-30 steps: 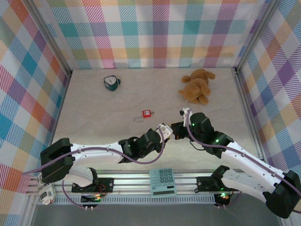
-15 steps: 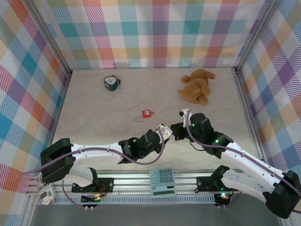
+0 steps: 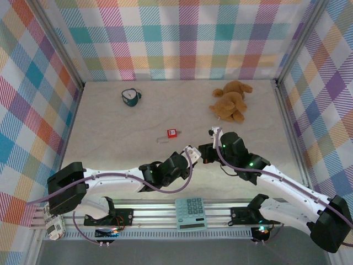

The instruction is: Unlock with the key

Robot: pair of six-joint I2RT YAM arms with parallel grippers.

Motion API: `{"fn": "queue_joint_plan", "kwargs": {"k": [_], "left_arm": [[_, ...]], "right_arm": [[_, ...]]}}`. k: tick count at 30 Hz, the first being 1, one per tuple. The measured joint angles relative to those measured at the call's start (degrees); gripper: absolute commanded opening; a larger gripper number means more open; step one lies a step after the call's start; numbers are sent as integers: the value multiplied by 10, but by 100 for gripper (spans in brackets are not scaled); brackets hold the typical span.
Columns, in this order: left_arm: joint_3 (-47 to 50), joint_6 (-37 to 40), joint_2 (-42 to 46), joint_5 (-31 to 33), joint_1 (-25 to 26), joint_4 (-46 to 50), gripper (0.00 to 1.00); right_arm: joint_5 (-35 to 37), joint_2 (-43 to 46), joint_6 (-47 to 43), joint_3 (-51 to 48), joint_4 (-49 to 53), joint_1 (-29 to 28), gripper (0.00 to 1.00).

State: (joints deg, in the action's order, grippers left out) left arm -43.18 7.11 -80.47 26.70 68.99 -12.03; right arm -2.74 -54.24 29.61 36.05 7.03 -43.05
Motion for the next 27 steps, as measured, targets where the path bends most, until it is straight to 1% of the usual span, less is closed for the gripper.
{"fn": "queue_joint_plan", "kwargs": {"k": [10,15,27], "left_arm": [[0,0,-13,-3,0,-3,20],[0,0,-14,-9,0,-14,20],[0,2,-15,-14,0,-45,20]], "right_arm": [[11,-5,-10,2,15,-5,0],[33,3,-22,17,48,-12,0],[67,7,-17,55,104,-18,0]]}}
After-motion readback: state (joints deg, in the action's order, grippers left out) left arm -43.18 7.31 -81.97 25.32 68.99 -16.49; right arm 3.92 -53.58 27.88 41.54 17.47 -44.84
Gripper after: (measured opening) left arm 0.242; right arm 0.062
